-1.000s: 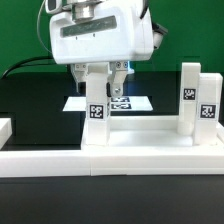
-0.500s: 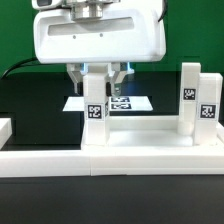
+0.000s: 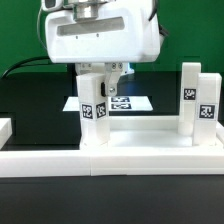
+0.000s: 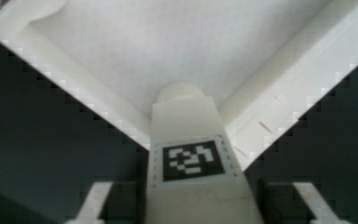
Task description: Assemble desk
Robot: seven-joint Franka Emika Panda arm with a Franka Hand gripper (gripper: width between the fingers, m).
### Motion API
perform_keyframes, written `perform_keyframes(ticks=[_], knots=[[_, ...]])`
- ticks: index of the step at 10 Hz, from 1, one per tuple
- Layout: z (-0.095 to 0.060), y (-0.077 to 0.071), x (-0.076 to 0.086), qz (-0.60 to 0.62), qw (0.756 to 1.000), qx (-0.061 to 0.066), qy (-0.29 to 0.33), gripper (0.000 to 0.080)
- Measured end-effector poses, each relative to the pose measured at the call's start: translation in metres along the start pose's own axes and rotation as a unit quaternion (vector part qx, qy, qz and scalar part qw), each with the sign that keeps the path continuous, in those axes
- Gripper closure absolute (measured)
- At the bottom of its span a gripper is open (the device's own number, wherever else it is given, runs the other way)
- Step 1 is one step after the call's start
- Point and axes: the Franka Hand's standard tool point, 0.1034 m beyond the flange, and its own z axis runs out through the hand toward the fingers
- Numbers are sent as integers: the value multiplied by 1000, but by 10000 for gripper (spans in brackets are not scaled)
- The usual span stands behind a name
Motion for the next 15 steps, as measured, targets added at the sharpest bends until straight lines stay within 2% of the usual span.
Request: perform_keyframes(ticks=[1, 2, 3, 4, 6, 7, 8, 9, 10, 11, 12, 13, 15], knots=[[0, -3, -8, 103, 994, -9, -17, 504], [-2, -6, -9, 207, 978, -8, -37, 507], [-2, -7, -8, 305, 951, 7, -55, 507], [0, -6, -4, 388, 917, 43, -76, 507], [0, -4, -2, 438, 895, 39, -81, 507], [0, -4, -2, 428, 900, 40, -80, 423], [0, -4, -2, 404, 910, 40, -78, 282], [1, -5, -7, 293, 953, 32, -63, 192], [0, -6, -12, 208, 976, 23, -62, 192], [-1, -2, -9, 146, 987, 26, -63, 157], [-1, 5, 2, 126, 991, 40, -35, 152], [0, 9, 2, 90, 995, 35, -30, 152], [0, 9, 4, 18, 999, 35, -25, 151]])
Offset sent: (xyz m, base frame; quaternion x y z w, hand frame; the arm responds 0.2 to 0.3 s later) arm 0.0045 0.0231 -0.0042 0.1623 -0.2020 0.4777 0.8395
